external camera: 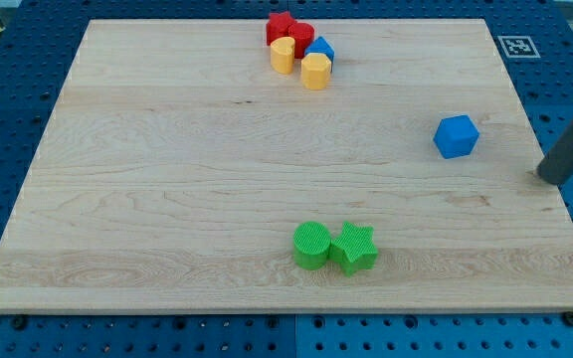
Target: Push the blue cube between the yellow blocks
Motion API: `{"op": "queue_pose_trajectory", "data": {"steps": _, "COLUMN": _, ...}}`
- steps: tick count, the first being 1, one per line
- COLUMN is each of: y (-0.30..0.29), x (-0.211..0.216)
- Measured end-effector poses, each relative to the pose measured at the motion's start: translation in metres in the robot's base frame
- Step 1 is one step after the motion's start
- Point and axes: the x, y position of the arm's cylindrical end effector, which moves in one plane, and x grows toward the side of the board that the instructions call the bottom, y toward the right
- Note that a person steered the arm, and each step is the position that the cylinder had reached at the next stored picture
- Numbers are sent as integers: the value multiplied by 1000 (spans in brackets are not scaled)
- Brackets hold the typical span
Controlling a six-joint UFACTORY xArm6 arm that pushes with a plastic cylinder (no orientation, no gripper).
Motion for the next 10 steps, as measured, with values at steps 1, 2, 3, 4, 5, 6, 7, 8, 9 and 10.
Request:
{"op": "queue_pose_trajectory", "data": {"steps": 1, "y": 2, "x": -21}}
{"op": "queue_pose_trajectory", "data": {"steps": 2, "y": -7, "x": -21}}
{"op": "queue_pose_trajectory", "data": {"steps": 3, "y": -53, "x": -21}}
{"op": "queue_pose_trajectory", "data": {"steps": 4, "y": -96, "x": -23}}
{"op": "queue_pose_trajectory", "data": {"steps": 5, "y": -118, "x": -32}}
{"op": "queue_pose_trajectory", "data": {"steps": 6, "y": -133, "x": -40}}
{"op": "queue_pose_trajectory", "data": {"steps": 7, "y": -135, "x": -53}}
{"op": "queue_pose_trajectory", "data": {"steps": 8, "y": -134, "x": -69}}
{"op": "queue_pose_trajectory", "data": {"steps": 9, "y": -139, "x": -78}}
{"op": "queue_pose_trajectory", "data": {"steps": 10, "y": -154, "x": -79}}
